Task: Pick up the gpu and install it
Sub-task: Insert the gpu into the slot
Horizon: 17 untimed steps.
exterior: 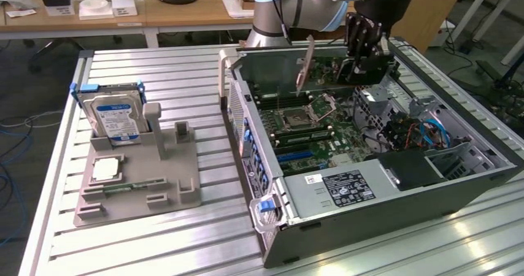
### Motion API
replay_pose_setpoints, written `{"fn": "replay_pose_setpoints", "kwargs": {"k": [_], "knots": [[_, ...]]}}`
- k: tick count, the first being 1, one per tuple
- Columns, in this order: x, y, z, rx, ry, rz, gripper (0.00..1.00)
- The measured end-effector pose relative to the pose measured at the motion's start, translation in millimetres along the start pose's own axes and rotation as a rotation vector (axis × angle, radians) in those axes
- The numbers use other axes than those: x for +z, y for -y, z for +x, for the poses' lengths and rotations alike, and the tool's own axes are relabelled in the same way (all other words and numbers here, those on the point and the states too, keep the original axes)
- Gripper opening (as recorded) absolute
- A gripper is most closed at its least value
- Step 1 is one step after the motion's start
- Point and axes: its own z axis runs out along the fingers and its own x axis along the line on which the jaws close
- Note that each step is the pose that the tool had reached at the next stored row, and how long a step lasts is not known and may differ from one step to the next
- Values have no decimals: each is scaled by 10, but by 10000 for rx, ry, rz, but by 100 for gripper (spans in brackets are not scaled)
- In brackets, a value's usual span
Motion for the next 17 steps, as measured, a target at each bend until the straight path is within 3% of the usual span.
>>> {"fn": "replay_pose_setpoints", "kwargs": {"k": [4,17], "knots": [[10,-24,6,-324,4,-12,28],[186,-98,43,-752,28,-34,28]]}}
